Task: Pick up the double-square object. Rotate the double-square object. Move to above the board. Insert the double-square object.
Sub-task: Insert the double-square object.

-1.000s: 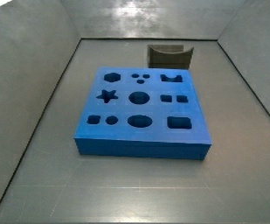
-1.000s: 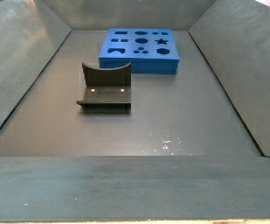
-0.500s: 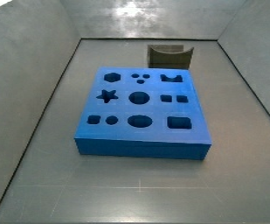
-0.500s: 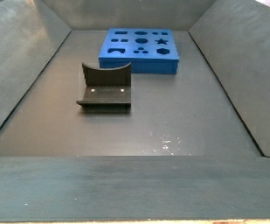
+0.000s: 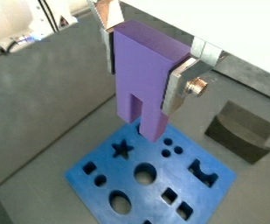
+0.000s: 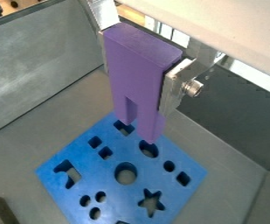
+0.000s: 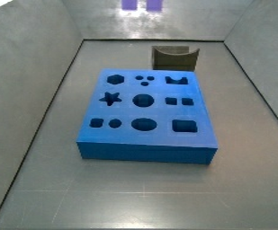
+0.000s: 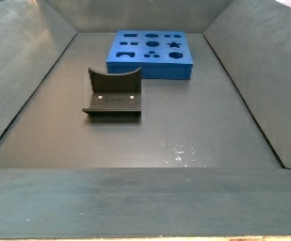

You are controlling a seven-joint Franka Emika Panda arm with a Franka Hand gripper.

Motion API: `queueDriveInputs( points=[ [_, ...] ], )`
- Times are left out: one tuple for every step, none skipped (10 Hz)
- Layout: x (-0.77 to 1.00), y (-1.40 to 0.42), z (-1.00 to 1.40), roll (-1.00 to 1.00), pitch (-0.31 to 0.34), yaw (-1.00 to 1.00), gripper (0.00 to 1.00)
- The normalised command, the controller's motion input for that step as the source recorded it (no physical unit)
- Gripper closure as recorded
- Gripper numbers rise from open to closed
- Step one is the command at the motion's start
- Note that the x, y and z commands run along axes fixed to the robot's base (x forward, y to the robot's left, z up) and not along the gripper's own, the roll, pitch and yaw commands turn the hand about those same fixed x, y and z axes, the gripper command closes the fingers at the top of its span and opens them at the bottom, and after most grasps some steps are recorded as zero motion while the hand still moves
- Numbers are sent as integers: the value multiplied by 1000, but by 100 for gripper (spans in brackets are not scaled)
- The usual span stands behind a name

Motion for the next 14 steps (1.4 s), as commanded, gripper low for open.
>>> queueDriveInputs(
  points=[
    [420,0,-460,114,-100,43,100],
    [460,0,-480,100,-103,63,100],
    [431,0,-506,106,-114,51,100],
    [406,0,-529,80,-117,66,100],
    [443,0,-569,9,-63,146,100],
    [429,0,-577,0,-51,117,100],
    [391,0,-589,6,-54,54,100],
    [377,0,-569,43,-57,57,100],
    [311,0,-563,89,-80,60,100],
    [274,0,-557,111,-71,60,100],
    [337,0,-511,189,-71,29,100],
    [386,0,-457,254,-80,0,100],
    [366,0,-457,277,-100,0,100],
    [329,0,-486,274,-126,0,100]
  ],
)
